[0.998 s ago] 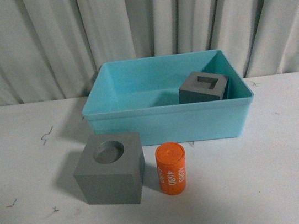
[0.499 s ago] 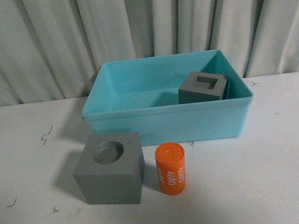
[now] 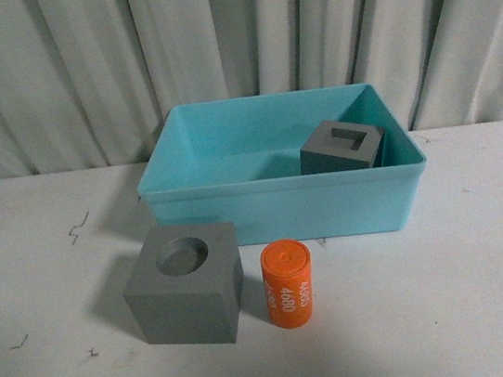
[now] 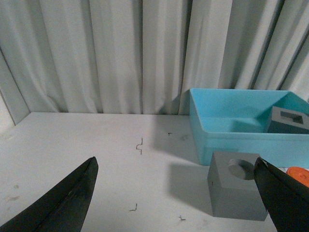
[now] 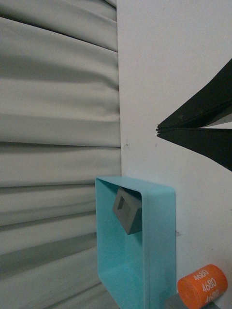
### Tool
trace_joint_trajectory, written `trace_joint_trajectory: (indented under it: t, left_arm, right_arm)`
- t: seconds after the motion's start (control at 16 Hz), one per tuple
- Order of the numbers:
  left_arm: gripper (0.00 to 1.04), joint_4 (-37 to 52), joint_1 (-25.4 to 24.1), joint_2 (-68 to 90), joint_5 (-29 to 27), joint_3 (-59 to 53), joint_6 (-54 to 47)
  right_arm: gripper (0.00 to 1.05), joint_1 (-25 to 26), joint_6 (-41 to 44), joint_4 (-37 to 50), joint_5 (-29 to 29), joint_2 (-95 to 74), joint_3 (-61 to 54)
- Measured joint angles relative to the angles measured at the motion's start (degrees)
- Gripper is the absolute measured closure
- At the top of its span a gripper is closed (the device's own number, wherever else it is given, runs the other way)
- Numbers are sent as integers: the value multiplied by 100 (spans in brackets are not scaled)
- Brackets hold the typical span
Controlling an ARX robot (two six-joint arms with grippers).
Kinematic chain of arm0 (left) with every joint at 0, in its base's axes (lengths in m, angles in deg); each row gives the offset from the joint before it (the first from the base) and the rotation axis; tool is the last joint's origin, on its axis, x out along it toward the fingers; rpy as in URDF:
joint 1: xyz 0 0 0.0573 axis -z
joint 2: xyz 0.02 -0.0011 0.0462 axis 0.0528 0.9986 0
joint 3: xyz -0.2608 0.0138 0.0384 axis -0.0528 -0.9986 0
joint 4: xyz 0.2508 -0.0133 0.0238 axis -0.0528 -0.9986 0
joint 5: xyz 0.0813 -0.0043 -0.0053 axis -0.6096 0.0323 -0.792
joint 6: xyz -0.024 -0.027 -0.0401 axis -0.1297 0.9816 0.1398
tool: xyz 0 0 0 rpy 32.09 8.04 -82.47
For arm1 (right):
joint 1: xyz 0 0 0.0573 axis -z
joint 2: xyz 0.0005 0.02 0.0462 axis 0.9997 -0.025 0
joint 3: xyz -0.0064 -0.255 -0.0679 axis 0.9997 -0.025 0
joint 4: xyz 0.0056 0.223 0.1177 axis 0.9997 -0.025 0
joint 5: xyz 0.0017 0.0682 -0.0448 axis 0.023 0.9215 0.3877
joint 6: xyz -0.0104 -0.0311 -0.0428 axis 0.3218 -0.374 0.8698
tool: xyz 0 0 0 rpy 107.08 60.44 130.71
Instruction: Place gray and orange parts in blue box
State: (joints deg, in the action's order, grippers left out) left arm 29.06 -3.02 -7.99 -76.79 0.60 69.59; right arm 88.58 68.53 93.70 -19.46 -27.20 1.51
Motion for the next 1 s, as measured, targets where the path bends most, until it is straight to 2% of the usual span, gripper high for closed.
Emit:
trace_joint_trajectory:
  t: [0.19, 0.25, 0.31, 0.5, 0.56, 0.94, 1.0]
  left_arm:
    - [7, 0, 0, 0, 0, 0, 0]
    - [7, 0, 0, 0, 2, 0, -2]
    - [7, -4, 0, 0, 2, 0, -2]
    - [7, 0, 0, 0, -2, 0, 0]
    - [7, 2, 0, 0, 0, 0, 0]
    - [7, 2, 0, 0, 0, 0, 0]
    - [7, -966, -44, 256, 74, 304, 208]
  right_arm:
    - [103, 0, 2, -295, -2, 275, 0]
    - [103, 2, 2, -1064, 4, 750, 2]
    - [103, 0, 2, -1200, 4, 1226, 2]
    - [103, 0, 2, -1259, 2, 1211, 2]
    - [96, 0, 13, -1268, 2, 1209, 2]
    - [23, 0, 13, -1266, 2, 1209, 2]
    - [12, 0, 13, -1266, 2, 1209, 2]
